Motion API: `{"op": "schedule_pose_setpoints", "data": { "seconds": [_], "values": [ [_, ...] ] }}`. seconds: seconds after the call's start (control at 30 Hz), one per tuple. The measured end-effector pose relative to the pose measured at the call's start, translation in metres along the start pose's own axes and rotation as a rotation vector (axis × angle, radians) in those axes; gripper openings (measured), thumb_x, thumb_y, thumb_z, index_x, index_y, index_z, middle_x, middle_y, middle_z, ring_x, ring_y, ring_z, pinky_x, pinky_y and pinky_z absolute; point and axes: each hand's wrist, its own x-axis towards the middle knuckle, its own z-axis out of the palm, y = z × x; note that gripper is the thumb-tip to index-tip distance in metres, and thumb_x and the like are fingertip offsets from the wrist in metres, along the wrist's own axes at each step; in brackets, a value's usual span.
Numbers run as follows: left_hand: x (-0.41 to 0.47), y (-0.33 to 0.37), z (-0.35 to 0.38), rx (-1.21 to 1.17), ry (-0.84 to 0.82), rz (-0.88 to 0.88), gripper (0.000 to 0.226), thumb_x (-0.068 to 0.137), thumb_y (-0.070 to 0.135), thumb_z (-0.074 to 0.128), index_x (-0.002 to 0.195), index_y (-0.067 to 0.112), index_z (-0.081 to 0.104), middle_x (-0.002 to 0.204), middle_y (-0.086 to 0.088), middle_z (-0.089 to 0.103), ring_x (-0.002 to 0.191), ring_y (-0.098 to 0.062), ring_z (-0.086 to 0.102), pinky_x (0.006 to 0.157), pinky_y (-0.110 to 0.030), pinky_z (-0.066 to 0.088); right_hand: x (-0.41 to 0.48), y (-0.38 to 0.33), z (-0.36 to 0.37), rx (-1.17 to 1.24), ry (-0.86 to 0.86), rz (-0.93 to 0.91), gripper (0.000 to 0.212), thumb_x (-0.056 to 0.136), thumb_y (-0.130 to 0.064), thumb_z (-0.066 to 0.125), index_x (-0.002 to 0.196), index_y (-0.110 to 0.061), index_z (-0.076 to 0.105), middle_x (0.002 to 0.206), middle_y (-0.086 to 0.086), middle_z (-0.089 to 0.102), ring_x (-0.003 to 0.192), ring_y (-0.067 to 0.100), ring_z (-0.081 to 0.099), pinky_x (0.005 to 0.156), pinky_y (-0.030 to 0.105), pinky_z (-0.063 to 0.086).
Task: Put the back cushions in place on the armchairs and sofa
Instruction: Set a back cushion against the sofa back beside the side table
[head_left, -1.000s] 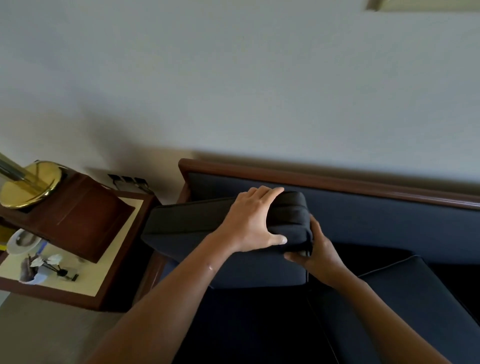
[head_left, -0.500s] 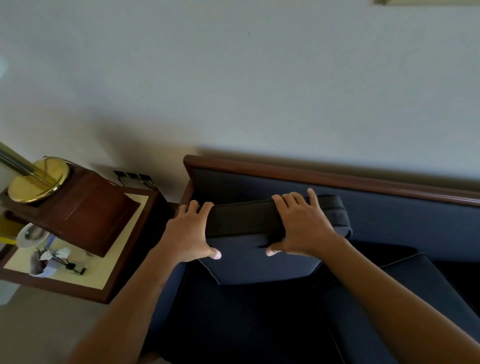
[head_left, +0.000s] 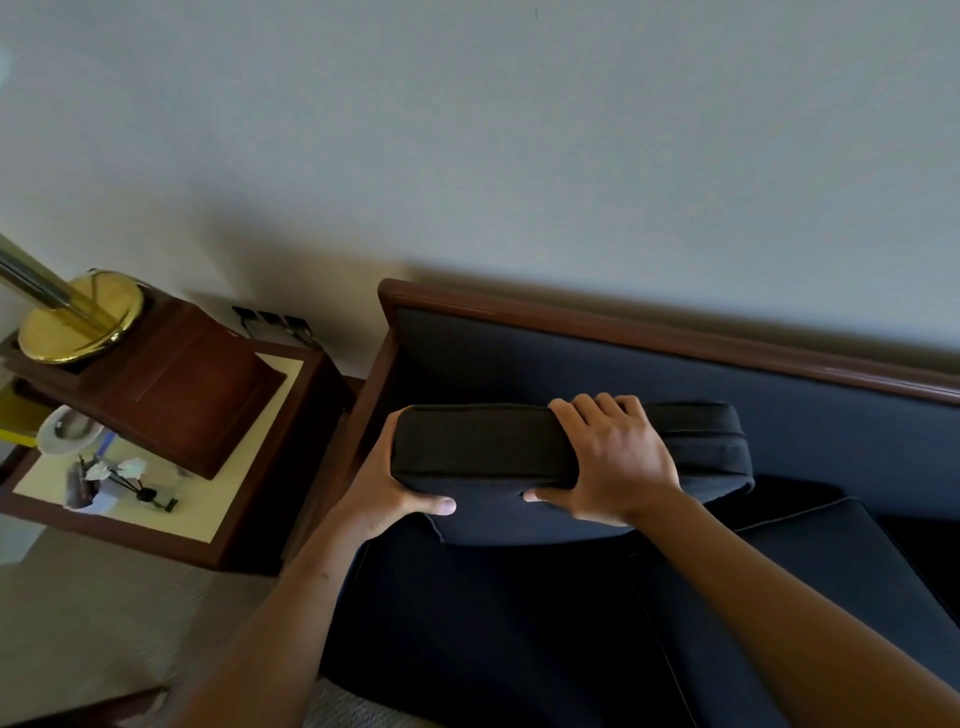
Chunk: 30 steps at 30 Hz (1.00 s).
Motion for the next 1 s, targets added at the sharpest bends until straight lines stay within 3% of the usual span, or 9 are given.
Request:
{"op": "schedule_pose_setpoints", "data": {
  "seconds": [0.13,0.3,0.43,0.5,0.6,0.7,0.8,0.9,1.0],
  "values": [
    [-0.008,0.006,0.019,0.037,0.082,-0.02,0.097,0.056,0.011,0.106,0.128,0.04,0.048,0.118,0.019,0.064,0.109,0.022,0.058,0.084,0.0,0.044,-0.012,0.001,0.003,0.016,0.053,0.005,0.101,0.068,-0.094,0.058,0.13,-0.015,0.057,0.107,0.003,0.064,0.092,0.029,0.06,0.095,0.048,0.046],
    [-0.008,0.024,0.039,-0.03,0.162,0.01,0.084,0.054,0.001,0.104,0.124,0.022,0.062,0.115,0.015,0.075,0.106,-0.002,0.071,0.085,-0.017,0.056,-0.025,0.023,-0.01,0.051,0.105,-0.006,0.1,0.068,-0.093,0.062,0.129,-0.014,0.06,0.108,0.003,0.066,0.094,0.029,0.061,0.094,0.048,0.046],
    [-0.011,0.065,0.054,-0.064,0.159,0.121,0.083,0.049,0.022,0.105,0.121,0.023,0.065,0.117,0.004,0.076,0.111,-0.015,0.073,0.089,-0.033,0.061,-0.043,0.051,-0.022,0.157,0.218,0.029,0.103,0.063,-0.09,0.073,0.129,-0.011,0.062,0.108,0.001,0.066,0.098,0.029,0.062,0.095,0.047,0.047],
    [-0.008,0.094,0.058,-0.027,0.155,0.198,0.081,0.048,0.03,0.105,0.118,0.026,0.064,0.116,0.006,0.075,0.111,-0.014,0.072,0.09,-0.033,0.061,-0.054,0.064,-0.025,0.237,0.264,0.071,0.105,0.062,-0.088,0.076,0.132,-0.011,0.06,0.111,0.001,0.066,0.102,0.028,0.062,0.097,0.046,0.046],
    [-0.003,0.138,0.062,0.071,0.13,0.285,0.075,0.047,0.037,0.105,0.11,0.03,0.065,0.109,0.009,0.075,0.104,-0.01,0.072,0.085,-0.029,0.059,-0.071,0.08,-0.024,0.401,0.302,0.148,0.106,0.064,-0.089,0.074,0.136,-0.013,0.057,0.12,0.001,0.066,0.111,0.028,0.062,0.099,0.044,0.046],
    [0.003,0.17,0.074,0.223,0.125,0.322,0.072,0.044,0.048,0.101,0.105,0.036,0.064,0.103,0.013,0.075,0.098,-0.008,0.072,0.084,-0.038,0.059,-0.084,0.089,-0.014,0.527,0.285,0.213,0.106,0.067,-0.089,0.071,0.144,-0.019,0.05,0.132,-0.004,0.061,0.119,0.023,0.058,0.101,0.042,0.043],
    [0.014,0.183,0.101,0.47,0.179,0.346,0.08,0.045,0.061,0.092,0.111,0.028,0.064,0.106,0.01,0.069,0.099,-0.018,0.067,0.085,-0.045,0.056,-0.089,0.091,0.005,0.618,0.247,0.258,0.107,0.077,-0.086,0.063,0.158,-0.021,0.038,0.155,-0.005,0.048,0.139,0.019,0.048,0.112,0.047,0.036],
    [0.027,0.166,0.139,0.762,0.159,0.333,0.087,0.056,0.065,0.09,0.122,0.017,0.061,0.113,-0.003,0.062,0.105,-0.031,0.062,0.086,-0.047,0.052,-0.083,0.079,0.022,1.016,0.221,0.329,0.094,0.088,-0.084,0.05,0.159,-0.024,0.037,0.162,0.001,0.043,0.151,0.019,0.039,0.121,0.055,0.033],
    [0.04,0.14,0.176,0.829,0.152,0.328,0.084,0.065,0.062,0.087,0.128,0.015,0.06,0.118,-0.006,0.061,0.109,-0.035,0.059,0.087,-0.047,0.048,-0.074,0.071,0.036,1.282,0.239,0.452,0.1,0.087,-0.087,0.047,0.158,-0.017,0.04,0.162,0.005,0.044,0.151,0.019,0.039,0.124,0.053,0.031]
  ]
}}
